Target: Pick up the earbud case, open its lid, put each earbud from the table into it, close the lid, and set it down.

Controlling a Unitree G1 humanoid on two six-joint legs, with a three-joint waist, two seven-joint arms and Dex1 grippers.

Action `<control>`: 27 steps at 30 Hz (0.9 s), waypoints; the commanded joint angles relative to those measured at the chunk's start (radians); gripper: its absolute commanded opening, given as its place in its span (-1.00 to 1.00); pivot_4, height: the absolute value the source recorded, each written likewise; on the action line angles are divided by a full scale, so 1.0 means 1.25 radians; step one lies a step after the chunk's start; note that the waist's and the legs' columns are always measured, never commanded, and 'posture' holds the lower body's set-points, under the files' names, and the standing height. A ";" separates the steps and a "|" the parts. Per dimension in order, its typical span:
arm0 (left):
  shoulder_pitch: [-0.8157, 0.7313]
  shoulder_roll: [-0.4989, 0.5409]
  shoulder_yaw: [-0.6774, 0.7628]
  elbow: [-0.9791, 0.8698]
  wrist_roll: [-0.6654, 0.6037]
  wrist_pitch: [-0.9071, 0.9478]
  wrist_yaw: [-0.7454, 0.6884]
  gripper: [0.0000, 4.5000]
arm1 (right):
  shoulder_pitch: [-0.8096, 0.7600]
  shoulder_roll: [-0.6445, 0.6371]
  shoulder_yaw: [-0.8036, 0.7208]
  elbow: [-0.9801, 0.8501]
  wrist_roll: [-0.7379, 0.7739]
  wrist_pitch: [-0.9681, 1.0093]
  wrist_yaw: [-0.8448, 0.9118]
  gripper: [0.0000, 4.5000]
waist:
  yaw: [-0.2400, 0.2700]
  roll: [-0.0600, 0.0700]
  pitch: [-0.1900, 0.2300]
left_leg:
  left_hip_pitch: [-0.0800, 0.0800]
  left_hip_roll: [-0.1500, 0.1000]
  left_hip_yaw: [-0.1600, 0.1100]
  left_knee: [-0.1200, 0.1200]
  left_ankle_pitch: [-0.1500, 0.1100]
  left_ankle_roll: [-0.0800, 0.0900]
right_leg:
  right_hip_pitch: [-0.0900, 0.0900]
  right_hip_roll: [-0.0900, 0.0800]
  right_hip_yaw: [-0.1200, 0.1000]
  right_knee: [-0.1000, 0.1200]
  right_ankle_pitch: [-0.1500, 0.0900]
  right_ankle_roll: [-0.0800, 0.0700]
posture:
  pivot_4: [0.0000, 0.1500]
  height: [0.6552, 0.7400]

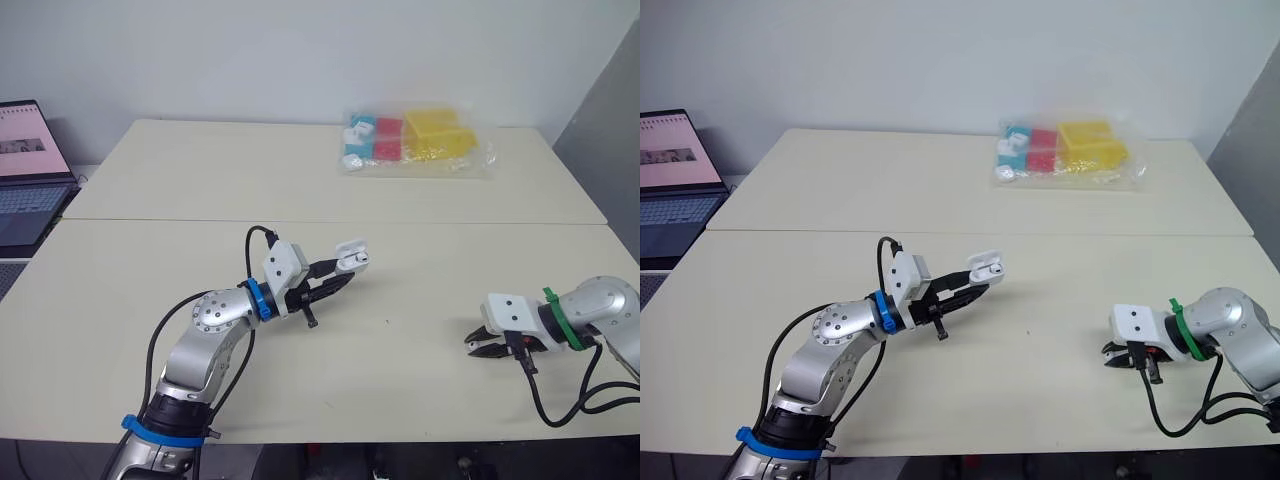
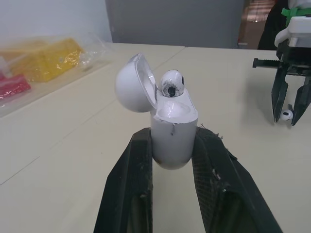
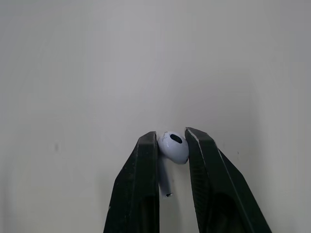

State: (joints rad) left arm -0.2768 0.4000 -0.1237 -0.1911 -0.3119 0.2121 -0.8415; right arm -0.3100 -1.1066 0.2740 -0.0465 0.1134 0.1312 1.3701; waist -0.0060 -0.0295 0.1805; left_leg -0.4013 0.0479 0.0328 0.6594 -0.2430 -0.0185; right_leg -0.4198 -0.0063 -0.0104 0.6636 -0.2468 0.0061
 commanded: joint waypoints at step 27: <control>0.012 0.009 -0.007 -0.051 -0.007 0.003 0.001 -0.67 | -0.113 0.014 -0.038 0.010 -0.042 0.003 0.096 0.26 | 0.003 0.000 0.000 | 0.001 0.000 -0.001 0.001 0.000 0.000 | 0.001 -0.001 0.001 0.001 0.000 0.000 | 1.00 0.89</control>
State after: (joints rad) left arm -0.2500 0.4148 -0.1320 -0.2265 -0.3120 0.2311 -0.8405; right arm -0.4492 -1.0565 0.2885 0.0349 0.0165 0.0704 1.4821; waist -0.0022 -0.0290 0.1807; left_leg -0.4005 0.0481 0.0319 0.6605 -0.2429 -0.0186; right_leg -0.4191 -0.0070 -0.0090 0.6646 -0.2463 0.0058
